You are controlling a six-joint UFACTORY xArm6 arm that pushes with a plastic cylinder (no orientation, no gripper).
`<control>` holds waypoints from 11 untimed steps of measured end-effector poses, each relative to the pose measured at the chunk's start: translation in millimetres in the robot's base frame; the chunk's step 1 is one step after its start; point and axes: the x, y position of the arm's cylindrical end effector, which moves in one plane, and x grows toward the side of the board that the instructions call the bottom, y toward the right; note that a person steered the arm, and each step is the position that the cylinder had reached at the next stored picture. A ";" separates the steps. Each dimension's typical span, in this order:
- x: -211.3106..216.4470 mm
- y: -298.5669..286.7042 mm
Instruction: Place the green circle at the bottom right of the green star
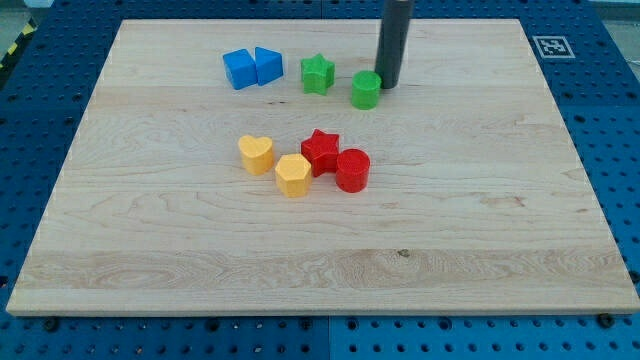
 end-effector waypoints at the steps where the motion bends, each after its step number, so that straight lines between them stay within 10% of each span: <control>1: 0.0 15.6; 4: 0.0 -76.6; 7: 31.3 -6.3; 11: 50.7 -73.0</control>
